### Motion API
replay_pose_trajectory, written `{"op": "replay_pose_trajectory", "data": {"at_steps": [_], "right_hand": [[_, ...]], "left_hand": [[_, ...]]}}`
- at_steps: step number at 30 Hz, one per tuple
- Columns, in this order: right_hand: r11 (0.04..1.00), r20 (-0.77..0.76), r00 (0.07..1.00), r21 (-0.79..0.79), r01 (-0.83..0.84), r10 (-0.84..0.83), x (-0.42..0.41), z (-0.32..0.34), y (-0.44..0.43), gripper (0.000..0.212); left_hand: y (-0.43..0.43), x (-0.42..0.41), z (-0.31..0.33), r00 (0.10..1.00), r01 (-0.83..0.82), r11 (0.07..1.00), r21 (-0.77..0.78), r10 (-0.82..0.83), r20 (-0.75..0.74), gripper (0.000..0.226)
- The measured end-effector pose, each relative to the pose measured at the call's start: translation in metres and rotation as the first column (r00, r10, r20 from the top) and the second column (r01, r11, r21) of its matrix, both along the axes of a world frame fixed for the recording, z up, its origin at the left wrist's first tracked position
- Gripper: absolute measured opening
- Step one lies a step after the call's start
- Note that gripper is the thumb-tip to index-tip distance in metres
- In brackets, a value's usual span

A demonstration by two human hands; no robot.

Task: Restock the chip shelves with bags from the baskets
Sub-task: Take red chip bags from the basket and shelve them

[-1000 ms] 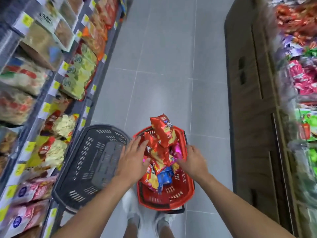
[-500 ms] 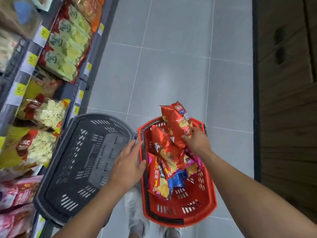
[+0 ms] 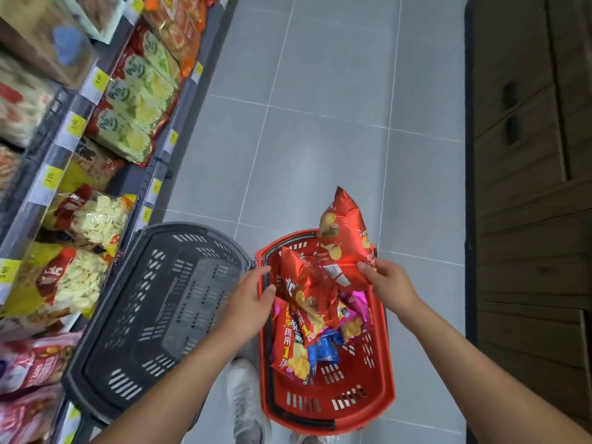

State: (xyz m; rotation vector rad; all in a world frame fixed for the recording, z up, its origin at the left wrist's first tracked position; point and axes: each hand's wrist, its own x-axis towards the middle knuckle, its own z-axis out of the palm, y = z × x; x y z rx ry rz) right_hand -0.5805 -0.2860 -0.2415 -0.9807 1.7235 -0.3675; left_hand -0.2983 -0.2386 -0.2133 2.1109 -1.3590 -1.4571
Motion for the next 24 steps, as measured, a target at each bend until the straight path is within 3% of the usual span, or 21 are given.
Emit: {"op": "replay_pose_trajectory", "data": {"at_steps": [5,9,12,16,18,22,24], "right_hand": [[0.997,0.225,0.973,0.071,0.043,-0.058,0.009,0.052,0.024,0.019],[1.000,0.259,0.966,0.027,-0.008,0.001,0.017,0.075,0.043,0.016],[0.995,0.178,0.980,-0.047,-0.086,0.093,0.028,0.082,0.058,0.024],[0.928,-0.163,0.941,-0.185,-0.324,0.296,0.040,0.101,0.078,0.039],[0.908,-0.146,0.926,-0.194,-0.372,0.348,0.039,0.102,0.086,0.050],[0.966,0.020,0.986,-0.206,-0.158,0.166,0.029,0.097,0.088,0.050],[0.985,0.111,0.994,-0.172,0.003,0.017,0.027,0.091,0.082,0.064]], "left_hand": [[-0.016,-0.024,0.022,0.971,-0.150,0.985,0.084,0.163,-0.175,0.042],[-0.023,-0.041,0.039,0.903,-0.226,0.960,0.166,0.270,-0.333,0.080],[-0.024,-0.052,0.040,0.846,-0.296,0.927,0.231,0.366,-0.388,0.089],[-0.021,-0.065,0.050,0.822,-0.356,0.906,0.229,0.420,-0.384,0.064],[-0.019,-0.063,0.049,0.772,-0.419,0.879,0.228,0.477,-0.420,0.055],[-0.015,-0.048,0.048,0.707,-0.396,0.850,0.348,0.524,-0.474,0.053],[-0.013,-0.042,0.050,0.644,-0.335,0.832,0.441,0.544,-0.537,0.058]]}}
